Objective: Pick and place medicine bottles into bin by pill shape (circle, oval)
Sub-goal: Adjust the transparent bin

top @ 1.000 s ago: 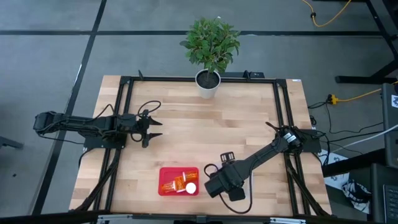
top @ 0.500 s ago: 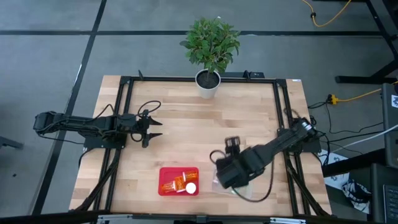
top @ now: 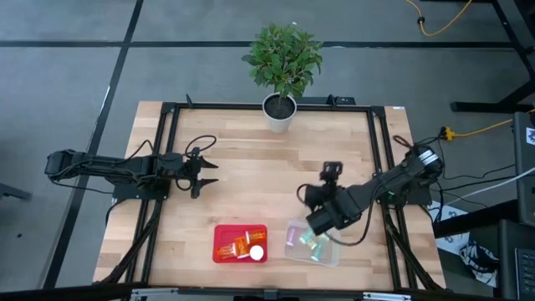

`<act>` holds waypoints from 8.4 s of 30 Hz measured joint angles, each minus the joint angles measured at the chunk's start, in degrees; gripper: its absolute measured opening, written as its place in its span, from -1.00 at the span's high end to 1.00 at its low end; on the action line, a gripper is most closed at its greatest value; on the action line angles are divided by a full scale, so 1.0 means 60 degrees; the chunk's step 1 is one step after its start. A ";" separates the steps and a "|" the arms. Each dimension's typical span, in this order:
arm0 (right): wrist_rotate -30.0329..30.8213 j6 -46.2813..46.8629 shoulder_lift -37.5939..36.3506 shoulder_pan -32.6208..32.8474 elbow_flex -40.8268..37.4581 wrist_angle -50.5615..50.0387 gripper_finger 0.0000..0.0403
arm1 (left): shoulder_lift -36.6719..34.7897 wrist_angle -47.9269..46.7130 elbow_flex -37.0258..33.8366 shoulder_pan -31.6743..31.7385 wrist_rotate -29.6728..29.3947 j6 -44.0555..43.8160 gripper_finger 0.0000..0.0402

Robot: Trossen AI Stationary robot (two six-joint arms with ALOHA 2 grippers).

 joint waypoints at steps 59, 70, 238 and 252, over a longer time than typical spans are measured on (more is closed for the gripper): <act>-0.6650 -0.2824 -0.0499 -0.1770 -0.4840 1.1068 -0.12 | -0.0002 0.0002 -0.0002 -0.0002 0.0004 -0.0093 -0.13; -0.6901 -0.3148 -0.0499 -0.1766 -0.4840 1.1336 -0.12 | -0.0002 -0.0001 -0.0001 0.0001 0.0004 -0.0092 -0.13; -0.6054 -0.4561 -1.6039 -0.2172 -1.4646 1.5694 -0.12 | 0.0000 -0.0003 0.0000 -0.0001 0.0000 -0.0340 -0.13; -0.7329 -0.4855 -1.6008 -0.2170 -1.4470 1.7433 -0.12 | 0.0002 -0.0002 -0.0002 -0.0001 0.0000 -0.0339 -0.13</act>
